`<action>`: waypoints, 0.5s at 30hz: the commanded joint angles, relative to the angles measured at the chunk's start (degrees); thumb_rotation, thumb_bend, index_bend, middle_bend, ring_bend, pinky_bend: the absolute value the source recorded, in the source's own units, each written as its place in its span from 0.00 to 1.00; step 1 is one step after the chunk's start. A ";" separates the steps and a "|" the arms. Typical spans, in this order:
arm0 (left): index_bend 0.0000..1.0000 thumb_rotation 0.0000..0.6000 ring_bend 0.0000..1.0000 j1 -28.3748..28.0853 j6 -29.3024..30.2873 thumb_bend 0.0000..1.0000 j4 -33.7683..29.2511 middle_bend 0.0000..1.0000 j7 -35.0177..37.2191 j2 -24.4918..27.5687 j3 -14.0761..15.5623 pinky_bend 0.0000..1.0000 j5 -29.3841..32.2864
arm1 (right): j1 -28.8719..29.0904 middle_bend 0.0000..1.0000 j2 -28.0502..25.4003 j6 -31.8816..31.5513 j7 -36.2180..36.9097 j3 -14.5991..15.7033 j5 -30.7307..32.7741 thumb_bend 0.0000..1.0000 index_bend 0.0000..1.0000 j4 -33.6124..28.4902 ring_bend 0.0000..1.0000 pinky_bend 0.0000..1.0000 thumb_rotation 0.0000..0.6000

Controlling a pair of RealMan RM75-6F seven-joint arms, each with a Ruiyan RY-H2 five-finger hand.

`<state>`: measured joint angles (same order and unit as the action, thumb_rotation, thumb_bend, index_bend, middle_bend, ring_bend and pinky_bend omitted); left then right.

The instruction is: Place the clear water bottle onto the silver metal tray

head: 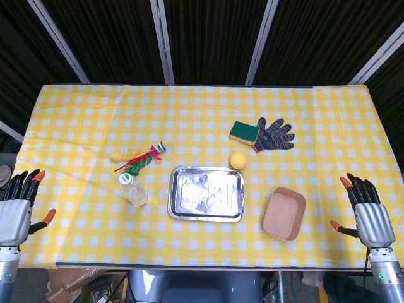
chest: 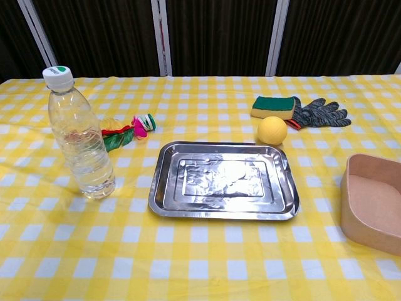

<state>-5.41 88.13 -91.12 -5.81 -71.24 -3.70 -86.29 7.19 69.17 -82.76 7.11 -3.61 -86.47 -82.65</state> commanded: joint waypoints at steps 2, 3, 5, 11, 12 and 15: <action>0.05 1.00 0.00 0.02 0.08 0.31 -0.14 0.05 0.27 0.06 0.05 0.00 -0.17 | -0.13 0.00 -0.03 -0.26 -0.26 0.09 -0.21 0.05 0.05 -0.10 0.00 0.00 1.00; 0.05 1.00 0.00 0.02 0.02 0.31 -0.16 0.05 0.36 0.10 0.08 0.00 -0.18 | -0.16 0.00 -0.05 -0.26 -0.36 0.15 -0.25 0.05 0.05 -0.18 0.00 0.00 1.00; 0.05 1.00 0.00 -0.01 -0.08 0.31 -0.24 0.05 0.49 0.14 0.13 0.00 -0.21 | -0.23 0.00 -0.13 -0.31 -0.60 0.24 -0.33 0.05 0.05 -0.42 0.00 0.00 1.00; 0.05 1.00 0.00 -0.20 -0.12 0.30 -0.57 0.05 0.43 0.09 0.14 0.00 -0.61 | -0.44 0.00 -0.38 -0.46 -1.24 0.50 -0.54 0.05 0.05 -0.92 0.00 0.00 1.00; 0.05 1.00 0.00 -0.24 -0.03 0.31 -0.69 0.05 0.57 0.08 0.15 0.00 -0.82 | -0.50 0.00 -0.42 -0.52 -1.30 0.48 -0.47 0.05 0.05 -0.89 0.00 0.00 1.00; 0.05 1.00 0.00 -0.27 -0.44 0.31 -0.70 0.05 0.61 -0.04 0.48 0.00 -0.90 | -0.64 0.00 -0.44 -0.28 -1.24 0.53 -0.10 0.05 0.05 -0.76 0.00 0.00 1.00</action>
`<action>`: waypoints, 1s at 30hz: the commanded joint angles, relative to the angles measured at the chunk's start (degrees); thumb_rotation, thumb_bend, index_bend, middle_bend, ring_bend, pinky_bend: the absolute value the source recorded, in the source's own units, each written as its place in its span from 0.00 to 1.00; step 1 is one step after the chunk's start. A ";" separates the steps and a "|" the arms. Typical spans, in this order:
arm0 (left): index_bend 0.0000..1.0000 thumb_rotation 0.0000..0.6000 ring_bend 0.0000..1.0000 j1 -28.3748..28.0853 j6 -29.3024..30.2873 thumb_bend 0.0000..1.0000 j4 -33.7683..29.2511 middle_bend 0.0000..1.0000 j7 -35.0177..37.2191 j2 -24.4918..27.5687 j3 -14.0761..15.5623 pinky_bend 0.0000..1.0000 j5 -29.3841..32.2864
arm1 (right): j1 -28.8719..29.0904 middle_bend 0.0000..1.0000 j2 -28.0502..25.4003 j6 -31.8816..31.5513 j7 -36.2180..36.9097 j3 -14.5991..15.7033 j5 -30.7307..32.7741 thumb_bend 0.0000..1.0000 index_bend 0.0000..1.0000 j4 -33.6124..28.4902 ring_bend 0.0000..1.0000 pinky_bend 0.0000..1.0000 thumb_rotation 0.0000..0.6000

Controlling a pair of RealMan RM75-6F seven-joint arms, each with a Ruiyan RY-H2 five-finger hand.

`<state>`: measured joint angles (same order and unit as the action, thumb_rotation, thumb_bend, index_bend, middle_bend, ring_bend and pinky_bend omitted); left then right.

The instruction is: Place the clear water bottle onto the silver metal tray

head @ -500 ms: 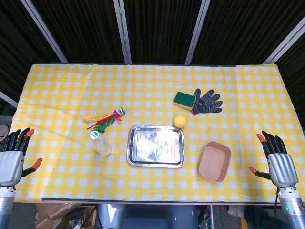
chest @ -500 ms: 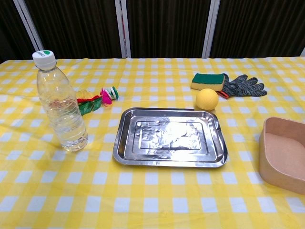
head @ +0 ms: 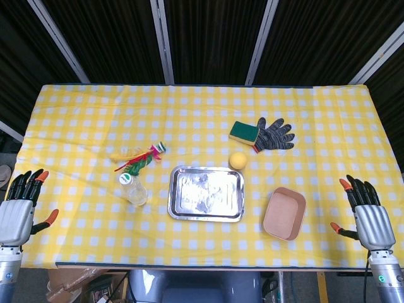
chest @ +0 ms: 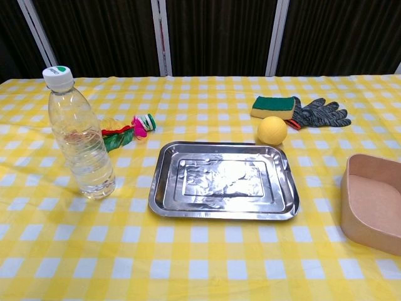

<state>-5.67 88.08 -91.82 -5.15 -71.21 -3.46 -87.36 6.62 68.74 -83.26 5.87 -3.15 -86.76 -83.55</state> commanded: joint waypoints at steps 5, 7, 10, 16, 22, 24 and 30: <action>0.05 1.00 0.00 0.03 -0.38 0.31 -0.44 0.05 -0.27 -0.15 0.38 0.00 0.08 | 0.02 0.00 0.00 0.24 -0.04 0.13 -0.13 0.05 0.05 0.09 0.00 0.00 1.00; 0.05 1.00 0.00 0.05 -0.49 0.30 -0.51 0.04 -0.56 -0.21 0.43 0.00 0.18 | 0.07 0.00 0.01 0.32 0.18 0.18 -0.26 0.05 0.05 0.00 0.00 0.00 1.00; 0.05 1.00 0.00 -0.06 -0.88 0.28 -0.54 0.05 -0.50 -0.29 0.48 0.00 0.36 | 0.14 0.00 -0.02 0.72 0.66 0.31 -0.19 0.05 0.05 0.03 0.00 0.00 1.00; 0.07 1.00 0.00 -2.33 -6.52 0.22 -4.34 0.07 16.87 -0.21 0.67 0.00 0.97 | 0.27 0.00 -0.07 1.45 1.25 0.30 0.25 0.05 0.05 0.21 0.00 0.00 1.00; 0.08 1.00 0.00 -8.70 -20.87 0.21 -6.99 0.05 47.17 4.47 1.58 0.00 1.18 | 0.47 0.00 0.03 1.89 1.49 0.31 0.29 0.05 0.05 0.30 0.00 0.00 1.00; 0.08 1.00 0.00 -9.88 -22.36 0.21 -5.39 0.04 47.67 3.18 1.09 0.00 1.78 | 0.50 0.00 -0.05 2.00 1.70 0.24 0.44 0.05 0.05 0.37 0.00 0.00 1.00; 0.08 1.00 0.00 -11.93 -25.11 0.21 -4.64 0.04 49.59 0.65 0.09 0.00 3.63 | 0.42 0.00 -0.32 2.01 2.50 0.22 0.53 0.05 0.05 0.39 0.00 0.00 1.00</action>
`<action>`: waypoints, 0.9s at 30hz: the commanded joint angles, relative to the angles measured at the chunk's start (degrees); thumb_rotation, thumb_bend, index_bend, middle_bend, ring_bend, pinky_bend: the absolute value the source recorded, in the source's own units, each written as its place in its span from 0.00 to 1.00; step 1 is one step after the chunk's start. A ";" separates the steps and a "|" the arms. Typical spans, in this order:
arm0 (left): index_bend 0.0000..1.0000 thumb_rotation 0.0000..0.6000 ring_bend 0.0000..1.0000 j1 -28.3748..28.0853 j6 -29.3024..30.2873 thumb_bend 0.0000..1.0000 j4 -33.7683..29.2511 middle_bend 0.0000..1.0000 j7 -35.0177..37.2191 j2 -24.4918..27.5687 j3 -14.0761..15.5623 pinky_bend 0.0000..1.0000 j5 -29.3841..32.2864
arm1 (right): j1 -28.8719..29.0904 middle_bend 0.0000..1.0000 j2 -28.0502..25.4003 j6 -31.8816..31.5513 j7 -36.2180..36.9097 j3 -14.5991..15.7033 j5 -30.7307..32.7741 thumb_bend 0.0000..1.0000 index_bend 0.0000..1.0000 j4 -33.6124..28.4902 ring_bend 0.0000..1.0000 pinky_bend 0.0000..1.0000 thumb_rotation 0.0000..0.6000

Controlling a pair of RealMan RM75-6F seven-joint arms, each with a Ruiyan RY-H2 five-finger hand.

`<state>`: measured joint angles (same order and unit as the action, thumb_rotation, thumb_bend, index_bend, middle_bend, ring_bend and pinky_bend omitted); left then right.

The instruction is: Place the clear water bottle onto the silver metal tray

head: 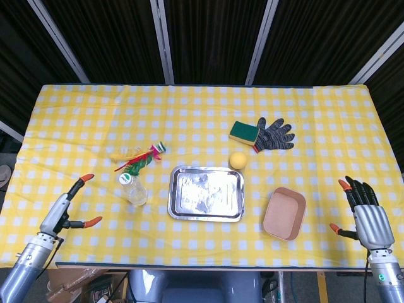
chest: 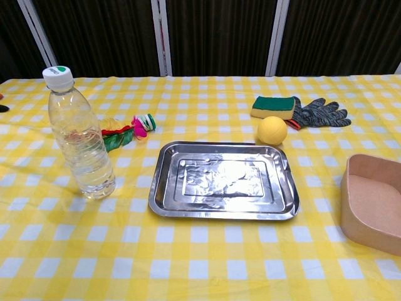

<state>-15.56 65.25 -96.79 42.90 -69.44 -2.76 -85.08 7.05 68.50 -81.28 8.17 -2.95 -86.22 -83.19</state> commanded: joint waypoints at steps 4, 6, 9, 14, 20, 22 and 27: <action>0.08 1.00 0.00 -3.04 -2.95 0.21 1.13 0.04 -0.25 -3.97 -1.73 0.00 3.34 | 0.04 0.00 -0.24 0.23 1.30 0.20 -0.29 0.05 0.05 -0.17 0.00 0.00 1.00; 0.08 1.00 0.00 -3.77 -3.71 0.21 1.79 0.04 -1.54 -5.55 -2.37 0.00 4.65 | 0.08 0.00 -0.27 0.27 1.38 0.22 -0.36 0.05 0.05 -0.06 0.00 0.00 1.00; 0.08 1.00 0.00 -4.91 -4.58 0.21 2.67 0.04 -4.28 -8.15 -3.47 0.00 6.78 | 0.13 0.00 -0.26 0.43 1.65 0.18 -0.24 0.05 0.05 0.08 0.00 0.00 1.00; 0.08 1.00 0.00 -6.82 -6.46 0.21 3.93 0.04 -9.10 -12.10 -4.29 0.00 9.35 | 0.14 0.00 -0.35 0.45 2.22 0.02 -0.03 0.05 0.05 0.29 0.00 0.00 1.00; 0.08 1.00 0.00 -8.34 -8.47 0.21 5.33 0.04 -11.94 -15.63 -5.16 0.00 12.49 | 0.19 0.00 -0.39 0.62 2.43 0.06 -0.04 0.05 0.05 0.34 0.00 0.00 1.00; 0.09 1.00 0.00 -8.55 -8.77 0.21 5.83 0.05 -12.51 -16.46 -5.06 0.00 12.77 | 0.19 0.00 -0.45 0.62 2.54 0.04 0.01 0.05 0.05 0.34 0.00 0.00 1.00; 0.17 1.00 0.00 -8.72 -8.57 0.27 6.65 0.12 -14.07 -17.68 -5.29 0.00 13.56 | 0.16 0.00 -0.56 0.64 2.91 0.02 0.06 0.05 0.05 0.40 0.00 0.00 1.00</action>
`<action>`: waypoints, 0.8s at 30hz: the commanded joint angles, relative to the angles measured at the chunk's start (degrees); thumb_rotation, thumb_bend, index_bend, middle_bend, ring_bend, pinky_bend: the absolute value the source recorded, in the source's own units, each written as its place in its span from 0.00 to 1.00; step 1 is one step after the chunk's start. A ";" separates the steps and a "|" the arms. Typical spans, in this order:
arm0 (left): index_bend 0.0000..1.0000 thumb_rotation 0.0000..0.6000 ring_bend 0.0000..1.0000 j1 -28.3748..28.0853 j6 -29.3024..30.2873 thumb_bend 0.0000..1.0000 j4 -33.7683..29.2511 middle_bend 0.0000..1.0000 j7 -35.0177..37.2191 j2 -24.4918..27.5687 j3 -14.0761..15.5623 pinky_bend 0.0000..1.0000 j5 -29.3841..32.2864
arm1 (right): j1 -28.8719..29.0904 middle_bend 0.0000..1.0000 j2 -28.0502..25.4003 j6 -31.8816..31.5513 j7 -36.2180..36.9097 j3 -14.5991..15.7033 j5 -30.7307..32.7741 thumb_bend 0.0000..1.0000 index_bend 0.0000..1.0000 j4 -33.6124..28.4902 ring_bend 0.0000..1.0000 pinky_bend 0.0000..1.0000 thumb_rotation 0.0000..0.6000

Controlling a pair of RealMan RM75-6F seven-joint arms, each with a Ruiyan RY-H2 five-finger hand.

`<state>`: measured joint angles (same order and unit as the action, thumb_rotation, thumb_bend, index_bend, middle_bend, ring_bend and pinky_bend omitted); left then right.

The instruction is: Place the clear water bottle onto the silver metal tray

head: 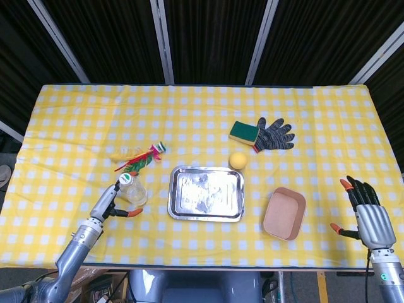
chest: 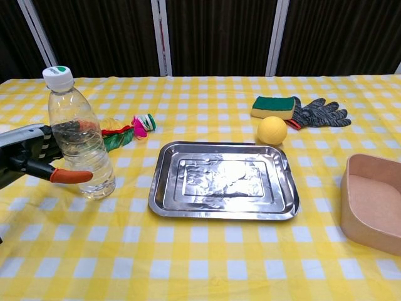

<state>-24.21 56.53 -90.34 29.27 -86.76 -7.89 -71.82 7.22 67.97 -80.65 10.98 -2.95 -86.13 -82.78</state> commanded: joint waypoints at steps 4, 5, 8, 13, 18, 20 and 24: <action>0.32 1.00 0.00 0.12 1.75 0.38 0.84 0.26 -2.36 -1.65 -0.66 0.00 0.69 | 0.03 0.00 -0.16 0.07 0.37 0.13 -0.22 0.05 0.05 -0.04 0.00 0.00 1.00; 0.37 1.00 0.00 0.26 2.70 0.40 1.04 0.33 -3.02 -2.22 -0.87 0.00 0.57 | 0.03 0.00 -0.15 0.11 0.30 0.13 -0.18 0.05 0.05 -0.05 0.00 0.00 1.00; 0.45 1.00 0.00 0.70 4.23 0.43 0.86 0.42 -3.36 -3.10 -1.10 0.00 0.26 | 0.06 0.00 -0.14 0.15 0.15 0.05 -0.06 0.05 0.05 -0.15 0.00 0.00 1.00; 0.48 1.00 0.00 1.25 5.51 0.45 -0.59 0.44 -2.67 -2.44 -1.72 0.00 -0.12 | 0.12 0.00 -0.13 0.39 0.18 0.04 0.10 0.05 0.05 -0.07 0.00 0.00 1.00; 0.48 1.00 0.00 1.05 4.59 0.46 -2.99 0.45 -1.51 -0.79 -3.05 0.00 1.19 | 0.14 0.00 -0.04 0.44 0.21 0.17 -0.06 0.05 0.05 -0.05 0.00 0.00 1.00; 0.48 1.00 0.00 0.56 3.50 0.46 -4.51 0.44 -0.85 -0.04 -3.84 0.00 1.94 | 0.15 0.00 0.00 0.49 0.06 0.19 -0.06 0.05 0.05 -0.11 0.00 0.00 1.00; 0.48 1.00 0.00 -1.50 -0.72 0.46 -8.91 0.45 1.33 2.53 -6.38 0.00 4.11 | 0.27 0.00 0.05 1.04 -0.34 0.29 0.19 0.05 0.05 -0.13 0.00 0.00 1.00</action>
<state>-24.52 57.74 -97.30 29.38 -85.62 -12.82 -68.93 7.47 68.00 -79.65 10.68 -2.67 -85.98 -82.92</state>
